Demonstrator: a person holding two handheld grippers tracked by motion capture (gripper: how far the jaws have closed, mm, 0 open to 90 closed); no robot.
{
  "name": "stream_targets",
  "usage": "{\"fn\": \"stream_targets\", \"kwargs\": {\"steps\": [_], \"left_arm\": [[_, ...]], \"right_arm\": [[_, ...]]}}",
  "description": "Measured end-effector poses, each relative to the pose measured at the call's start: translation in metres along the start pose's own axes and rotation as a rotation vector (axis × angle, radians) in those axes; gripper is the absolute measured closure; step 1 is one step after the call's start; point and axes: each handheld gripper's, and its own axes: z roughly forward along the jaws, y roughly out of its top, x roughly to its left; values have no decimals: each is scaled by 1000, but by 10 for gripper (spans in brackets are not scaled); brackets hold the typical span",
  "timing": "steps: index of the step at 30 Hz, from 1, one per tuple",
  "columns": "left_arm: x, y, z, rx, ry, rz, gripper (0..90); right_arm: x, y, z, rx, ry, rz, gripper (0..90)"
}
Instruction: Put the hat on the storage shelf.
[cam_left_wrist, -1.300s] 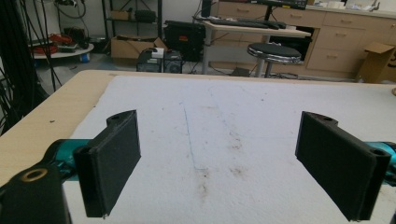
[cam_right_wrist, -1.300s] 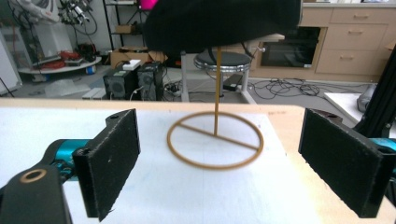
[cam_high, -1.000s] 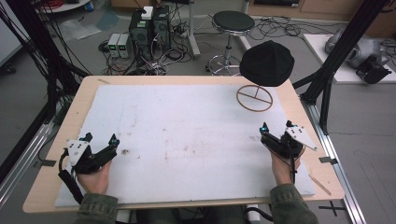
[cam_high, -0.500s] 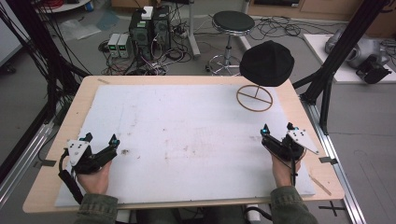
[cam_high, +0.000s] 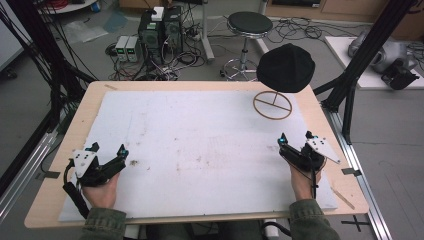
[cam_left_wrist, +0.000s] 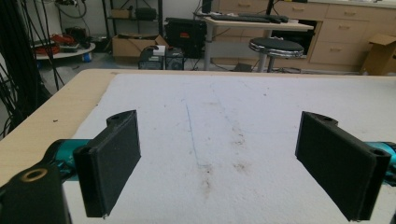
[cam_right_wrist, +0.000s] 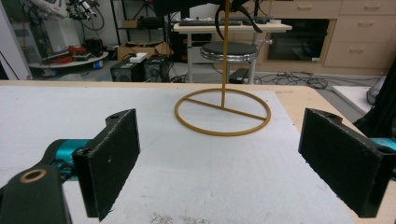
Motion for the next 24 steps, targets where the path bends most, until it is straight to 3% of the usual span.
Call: {"fn": "stream_targets", "kwargs": {"steps": [24], "left_arm": [[0, 0, 0, 6, -5, 1, 143]], "right_arm": [[0, -1, 2, 23, 22, -4, 117]]}}
